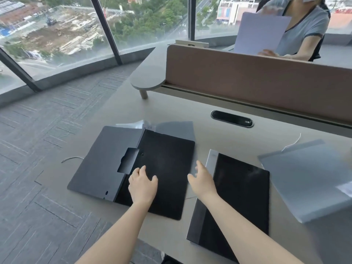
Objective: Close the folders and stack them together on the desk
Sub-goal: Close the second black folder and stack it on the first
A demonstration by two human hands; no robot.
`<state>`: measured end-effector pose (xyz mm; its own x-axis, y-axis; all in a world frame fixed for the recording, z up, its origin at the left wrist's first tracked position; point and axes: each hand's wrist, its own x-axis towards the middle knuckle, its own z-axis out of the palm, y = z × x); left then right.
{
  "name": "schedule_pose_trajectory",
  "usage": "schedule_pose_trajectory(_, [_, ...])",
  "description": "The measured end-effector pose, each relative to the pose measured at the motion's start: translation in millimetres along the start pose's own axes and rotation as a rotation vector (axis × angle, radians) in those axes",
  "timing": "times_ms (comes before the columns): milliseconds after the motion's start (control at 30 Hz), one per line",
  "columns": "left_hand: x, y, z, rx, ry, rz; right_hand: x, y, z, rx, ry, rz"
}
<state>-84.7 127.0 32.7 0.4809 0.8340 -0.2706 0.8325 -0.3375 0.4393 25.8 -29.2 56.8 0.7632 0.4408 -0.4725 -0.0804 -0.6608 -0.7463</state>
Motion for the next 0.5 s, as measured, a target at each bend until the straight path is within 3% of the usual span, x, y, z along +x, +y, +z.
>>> schedule_pose_trajectory(200, [41, -19, -11, 0.037, -0.018, 0.004, 24, -14, 36, -0.076, -0.013, 0.178])
schedule_pose_trajectory(500, [80, -29, -14, 0.084, -0.09, 0.01, 60, -19, 61, -0.058, 0.194, 0.441])
